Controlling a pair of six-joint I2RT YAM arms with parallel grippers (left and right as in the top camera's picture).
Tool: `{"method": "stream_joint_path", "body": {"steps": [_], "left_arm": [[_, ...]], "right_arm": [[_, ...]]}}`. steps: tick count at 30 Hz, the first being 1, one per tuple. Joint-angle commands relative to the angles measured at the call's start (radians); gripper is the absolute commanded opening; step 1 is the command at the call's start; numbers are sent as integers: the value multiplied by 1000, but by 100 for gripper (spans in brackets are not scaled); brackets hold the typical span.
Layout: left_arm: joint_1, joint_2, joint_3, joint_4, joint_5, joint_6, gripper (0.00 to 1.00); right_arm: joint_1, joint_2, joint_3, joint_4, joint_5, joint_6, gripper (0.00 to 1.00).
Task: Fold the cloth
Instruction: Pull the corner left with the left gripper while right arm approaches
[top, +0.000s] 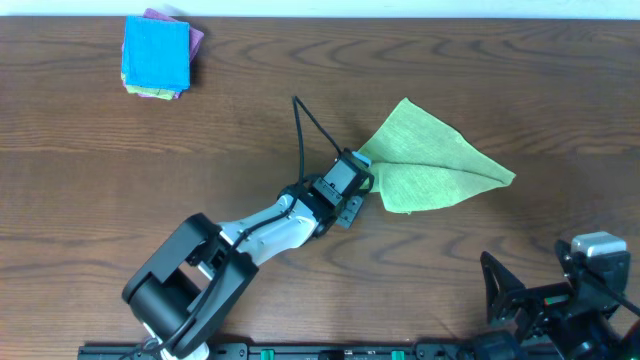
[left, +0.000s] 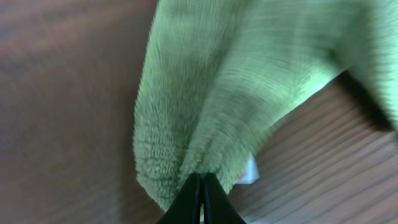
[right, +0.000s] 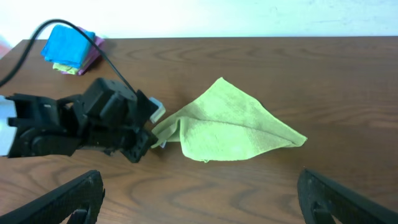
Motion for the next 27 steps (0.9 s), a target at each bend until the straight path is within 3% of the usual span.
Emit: {"method": "stream_joint_path", "body": {"steps": [1, 6, 16, 20, 21, 22, 23, 24, 25, 27], "left_arm": [[1, 37, 13, -26, 15, -8, 5], [2, 38, 13, -92, -8, -7, 5], [2, 37, 13, -488, -212, -13, 5], [2, 33, 13, -592, -200, -116, 5], [1, 33, 13, -612, -188, -129, 5], [1, 33, 13, -623, -170, -138, 5], [1, 33, 13, -630, -144, -139, 5], [1, 33, 13, -631, -118, -139, 5], [1, 33, 13, -631, -94, -139, 5], [1, 33, 13, -626, -71, -165, 6]], "right_arm": [[10, -2, -3, 2, 7, -15, 99], [10, -2, -3, 2, 7, -15, 99], [10, 9, -16, -9, 60, -15, 99], [10, 58, -97, -8, 63, -15, 93], [10, 74, -123, 2, 64, -15, 88], [10, 94, -152, 22, 64, -15, 76], [10, 113, -178, 47, 64, -14, 40], [10, 142, -212, 89, 66, -9, 11], [10, 171, -243, 137, 66, -2, 2], [10, 251, -303, 242, 61, 15, 1]]}}
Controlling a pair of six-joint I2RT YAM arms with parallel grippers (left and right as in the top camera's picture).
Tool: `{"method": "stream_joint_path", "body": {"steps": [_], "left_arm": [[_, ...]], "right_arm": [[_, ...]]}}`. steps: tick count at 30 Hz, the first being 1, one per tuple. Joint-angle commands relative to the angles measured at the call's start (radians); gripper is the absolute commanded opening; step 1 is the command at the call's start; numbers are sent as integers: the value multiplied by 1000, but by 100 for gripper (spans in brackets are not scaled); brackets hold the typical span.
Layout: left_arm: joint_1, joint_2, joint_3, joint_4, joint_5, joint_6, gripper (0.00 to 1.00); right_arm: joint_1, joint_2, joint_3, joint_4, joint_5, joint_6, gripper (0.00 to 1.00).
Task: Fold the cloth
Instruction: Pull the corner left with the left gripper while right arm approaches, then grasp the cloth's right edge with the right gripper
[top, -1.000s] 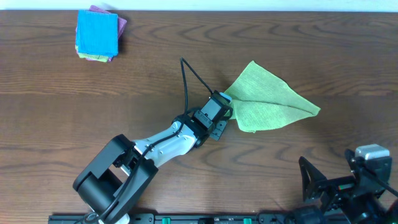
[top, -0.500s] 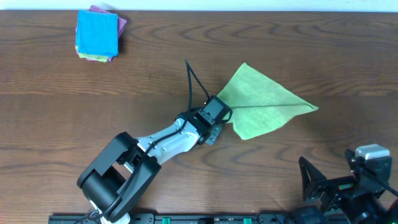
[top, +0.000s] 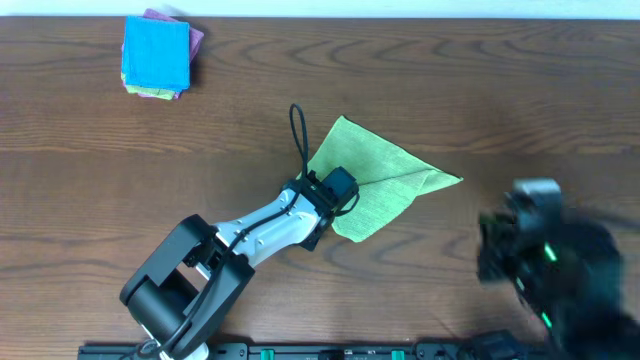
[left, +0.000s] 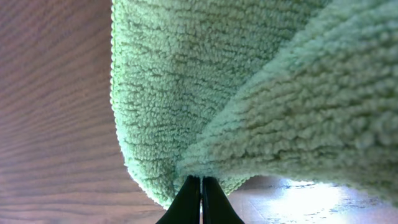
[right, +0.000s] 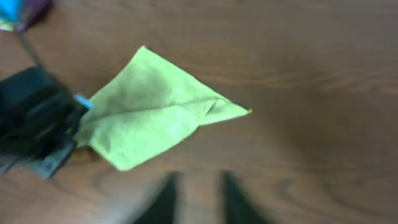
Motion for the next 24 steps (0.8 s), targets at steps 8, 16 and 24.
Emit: {"method": "stream_joint_path", "body": {"steps": [8, 16, 24], "left_arm": [[0, 45, -43, 5, 127, -112, 6], [0, 45, -43, 39, 127, -135, 6], [0, 45, -43, 43, 127, -135, 6]], "right_arm": [[10, 544, -142, 200, -256, 13, 1], [13, 786, -157, 307, -339, -40, 1], [23, 912, -202, 452, -498, -56, 2]]}}
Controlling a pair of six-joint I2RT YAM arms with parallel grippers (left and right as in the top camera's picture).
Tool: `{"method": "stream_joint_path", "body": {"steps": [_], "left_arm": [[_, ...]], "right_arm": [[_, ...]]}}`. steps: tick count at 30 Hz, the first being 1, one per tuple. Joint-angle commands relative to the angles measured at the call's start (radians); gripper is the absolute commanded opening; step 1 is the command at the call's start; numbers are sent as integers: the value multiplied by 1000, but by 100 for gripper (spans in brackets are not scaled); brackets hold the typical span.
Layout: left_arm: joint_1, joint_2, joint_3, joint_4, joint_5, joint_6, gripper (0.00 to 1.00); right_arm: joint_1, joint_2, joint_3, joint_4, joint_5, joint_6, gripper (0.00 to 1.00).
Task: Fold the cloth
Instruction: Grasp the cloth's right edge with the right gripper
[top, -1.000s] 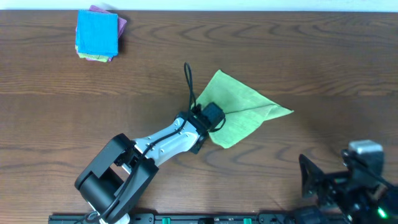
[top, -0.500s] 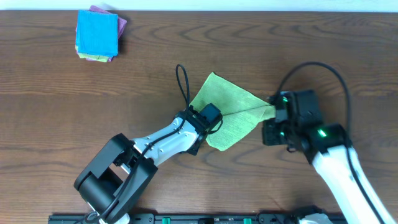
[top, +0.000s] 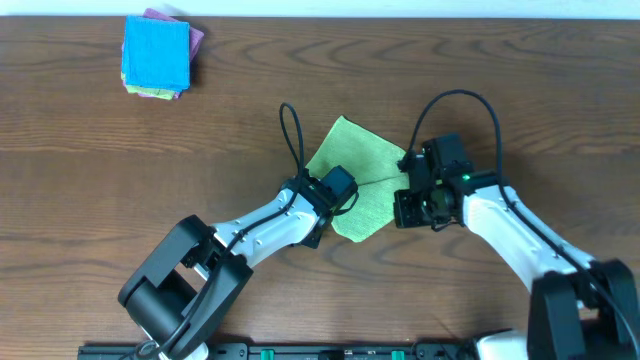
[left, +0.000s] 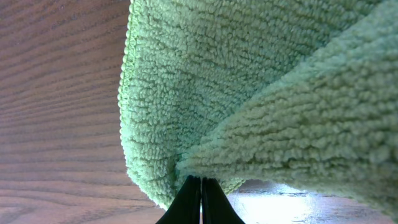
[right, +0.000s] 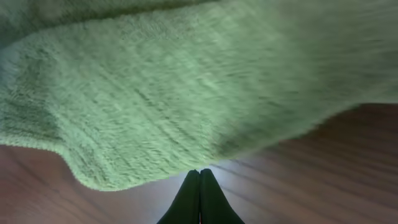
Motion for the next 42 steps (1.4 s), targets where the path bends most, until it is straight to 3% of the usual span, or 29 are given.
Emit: {"method": "stream_joint_path", "body": {"steps": [1, 18, 28, 35, 42], "left_arm": [[-5, 50, -39, 29, 109, -16, 6], [-4, 50, -39, 38, 109, -16, 6], [96, -6, -2, 38, 106, -41, 6], [223, -117, 37, 103, 145, -33, 6], [253, -132, 38, 218, 257, -29, 5]], "right_arm": [[30, 15, -6, 15, -113, -35, 2], [156, 167, -13, 79, 29, -6, 2], [157, 173, -13, -79, 31, 8, 1], [157, 61, -13, -202, 61, 46, 2], [157, -72, -13, -316, 97, 80, 2]]}}
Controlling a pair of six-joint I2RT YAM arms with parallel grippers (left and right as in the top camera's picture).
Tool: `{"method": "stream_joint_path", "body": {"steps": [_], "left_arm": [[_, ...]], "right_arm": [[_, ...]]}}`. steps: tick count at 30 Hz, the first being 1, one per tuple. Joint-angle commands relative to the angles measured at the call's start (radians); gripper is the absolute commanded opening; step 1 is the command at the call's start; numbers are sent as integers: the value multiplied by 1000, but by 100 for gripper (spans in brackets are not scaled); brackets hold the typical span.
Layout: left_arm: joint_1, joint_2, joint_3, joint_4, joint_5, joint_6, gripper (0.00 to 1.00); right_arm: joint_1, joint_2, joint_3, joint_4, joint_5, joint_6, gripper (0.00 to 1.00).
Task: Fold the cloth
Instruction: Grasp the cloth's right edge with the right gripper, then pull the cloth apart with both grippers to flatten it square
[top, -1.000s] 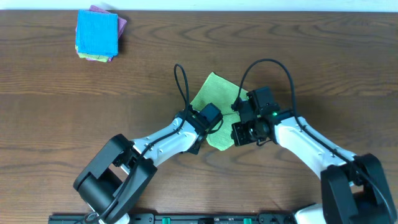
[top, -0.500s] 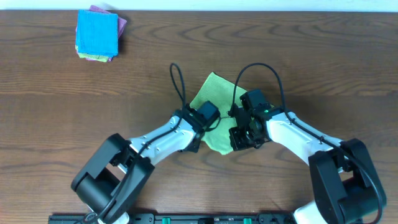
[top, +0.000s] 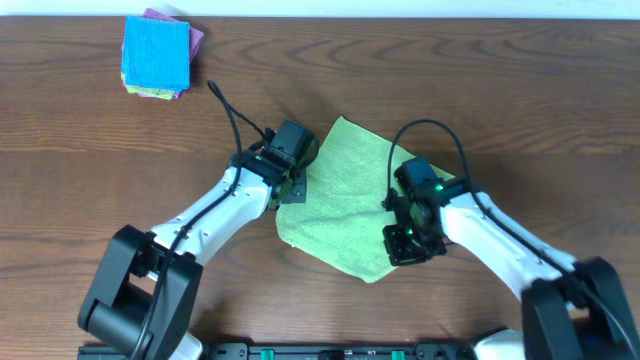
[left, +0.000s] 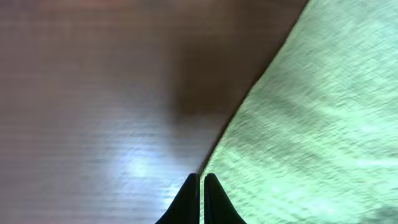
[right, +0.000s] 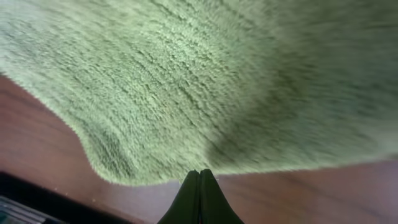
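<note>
The green cloth (top: 350, 205) lies spread as a rough diamond in the middle of the wooden table (top: 100, 200). My left gripper (top: 297, 190) is over the cloth's left edge. In the left wrist view its fingers (left: 200, 180) stand together, and the cloth (left: 311, 124) lies flat below them, not pinched up. My right gripper (top: 405, 248) is at the cloth's lower right edge. In the right wrist view it (right: 200, 174) is shut on the hem, with the cloth (right: 217, 74) rising from its tips.
A stack of folded cloths, blue on top (top: 156, 54), sits at the far left corner of the table. Both arms reach in from the near edge, and their cables loop above the cloth.
The cloth has gone from a bunched fold to a wider, flatter diamond. My left gripper no longer pinches it and is further left and back. My right gripper has moved nearer with the lower right edge.
First my left gripper held the folded cloth by a corner, right of centre, with the right arm parked at the near edge. It then had the cloth further left. The right gripper later shut on the opposite side. Now the cloth lies spread.
</note>
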Motion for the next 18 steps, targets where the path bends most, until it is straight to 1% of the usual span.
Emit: {"method": "stream_joint_path", "body": {"steps": [1, 4, 6, 10, 13, 18], "left_arm": [[2, -9, 18, 45, 86, 10, 6], [1, -9, 18, 135, 167, 55, 6], [1, -8, 18, 188, 188, 66, 6], [1, 8, 18, 290, 193, 76, 6], [1, 34, 18, 432, 274, 84, 6], [1, 114, 19, 620, 300, 51, 6]], "right_arm": [[9, -49, -2, -20, 21, 33, 2], [9, -112, 0, -24, 22, 49, 2], [8, -165, 2, -19, 37, 86, 1], [6, -336, 14, -21, 179, 183, 1], [6, -491, 24, -8, 248, 190, 2], [6, -653, 24, 5, 276, 190, 2]]}}
